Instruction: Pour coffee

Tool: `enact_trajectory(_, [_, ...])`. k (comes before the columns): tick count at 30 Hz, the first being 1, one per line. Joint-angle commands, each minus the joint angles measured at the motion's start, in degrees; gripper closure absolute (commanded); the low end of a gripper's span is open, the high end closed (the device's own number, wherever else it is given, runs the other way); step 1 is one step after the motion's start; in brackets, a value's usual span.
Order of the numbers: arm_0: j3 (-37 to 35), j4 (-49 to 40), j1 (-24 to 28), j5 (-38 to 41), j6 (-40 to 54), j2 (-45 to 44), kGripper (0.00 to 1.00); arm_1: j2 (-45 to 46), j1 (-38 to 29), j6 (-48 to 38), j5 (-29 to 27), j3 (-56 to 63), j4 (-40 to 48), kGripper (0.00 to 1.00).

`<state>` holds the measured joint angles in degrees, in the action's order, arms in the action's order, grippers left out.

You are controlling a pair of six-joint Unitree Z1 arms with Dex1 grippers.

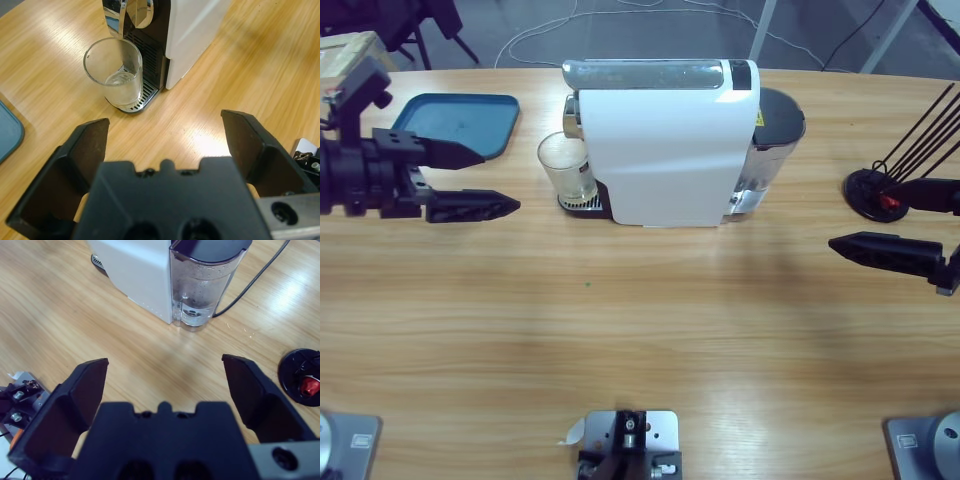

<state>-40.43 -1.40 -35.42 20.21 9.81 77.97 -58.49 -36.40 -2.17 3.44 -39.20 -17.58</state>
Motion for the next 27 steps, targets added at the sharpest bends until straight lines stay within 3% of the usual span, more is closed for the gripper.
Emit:
enact_trajectory(1, [2.8, -0.3, -0.1, -3.7, 3.8, -2.1, 0.032, -2.0, 0.4, -0.1, -0.1, 1.3, 1.7, 0.000])
enact_trajectory(5, [3.1, -0.1, 1.1, -4.5, 4.8, -3.1, 0.032, -2.3, 0.4, -0.1, 0.0, 1.1, 1.9, 0.000])
enact_trajectory(11, [3.1, -0.4, 6.2, 0.5, 8.0, -1.7, 0.032, -3.0, 0.4, -0.1, 0.0, 1.0, 1.9, 0.000])
enact_trajectory(17, [1.5, -0.4, 16.0, 17.0, 19.3, 6.1, 0.032, -3.5, 0.3, -0.1, 2.4, 0.9, 0.9, 0.000])
enact_trajectory(27, [-2.3, 11.1, 14.9, 18.6, 24.1, 20.9, 0.043, -7.0, 0.2, -0.2, 3.8, -1.3, -2.5, 0.000])
